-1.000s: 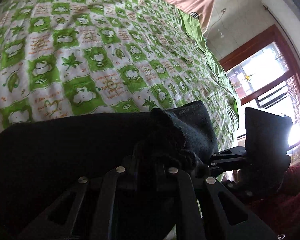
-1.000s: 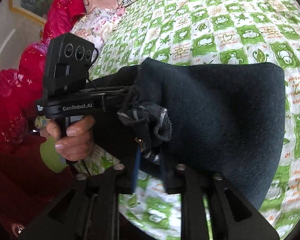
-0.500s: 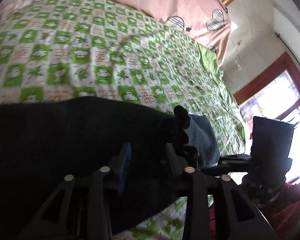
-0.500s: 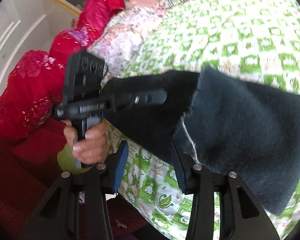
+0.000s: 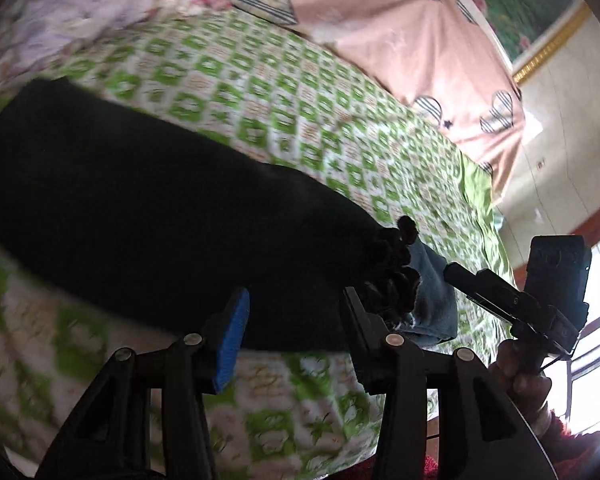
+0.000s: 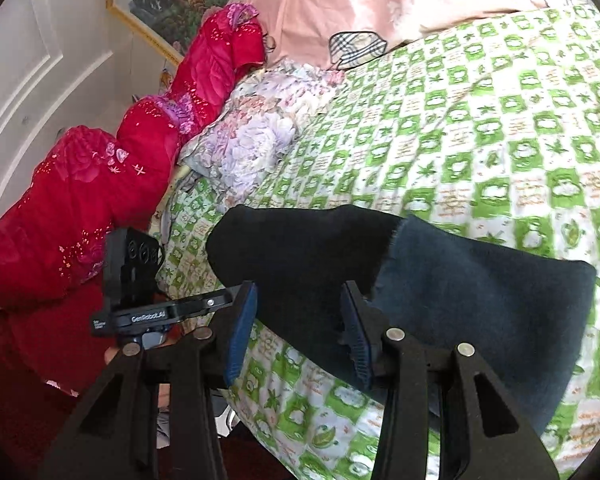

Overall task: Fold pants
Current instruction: 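Lay the folded pants on the sheet and open both grippers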

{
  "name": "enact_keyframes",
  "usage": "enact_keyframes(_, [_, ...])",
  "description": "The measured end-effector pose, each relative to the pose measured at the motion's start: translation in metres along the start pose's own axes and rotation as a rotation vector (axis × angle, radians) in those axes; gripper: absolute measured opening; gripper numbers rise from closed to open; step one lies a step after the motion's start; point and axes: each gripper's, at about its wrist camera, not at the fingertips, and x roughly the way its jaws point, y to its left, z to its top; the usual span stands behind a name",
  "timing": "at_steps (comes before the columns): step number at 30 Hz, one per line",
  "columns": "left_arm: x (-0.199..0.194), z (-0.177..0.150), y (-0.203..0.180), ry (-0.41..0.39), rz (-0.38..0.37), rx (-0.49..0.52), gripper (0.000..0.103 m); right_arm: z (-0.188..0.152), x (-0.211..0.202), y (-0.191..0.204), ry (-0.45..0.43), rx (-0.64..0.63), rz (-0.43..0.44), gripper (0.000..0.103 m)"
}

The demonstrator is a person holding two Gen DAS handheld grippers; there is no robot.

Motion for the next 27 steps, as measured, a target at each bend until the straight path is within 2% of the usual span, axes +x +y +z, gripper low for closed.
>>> enact_keyframes(4, [-0.021,-0.007,0.017,-0.036,0.054,-0.042,0.046,0.001,0.013,0.01,0.02,-0.033,0.017,0.045])
enact_keyframes(15, [-0.076,-0.008,0.075,-0.144,0.127,-0.188,0.047,0.013,0.056,0.034,0.089,-0.066,0.065,0.045])
enact_keyframes(23, [-0.086,-0.003,0.107,-0.181,0.159,-0.287,0.053,0.033,0.093,0.054,0.145,-0.114,0.086,0.046])
enact_keyframes(27, [-0.083,0.003,0.118,-0.185,0.18,-0.316,0.054,0.047,0.115,0.063,0.171,-0.156,0.08,0.05])
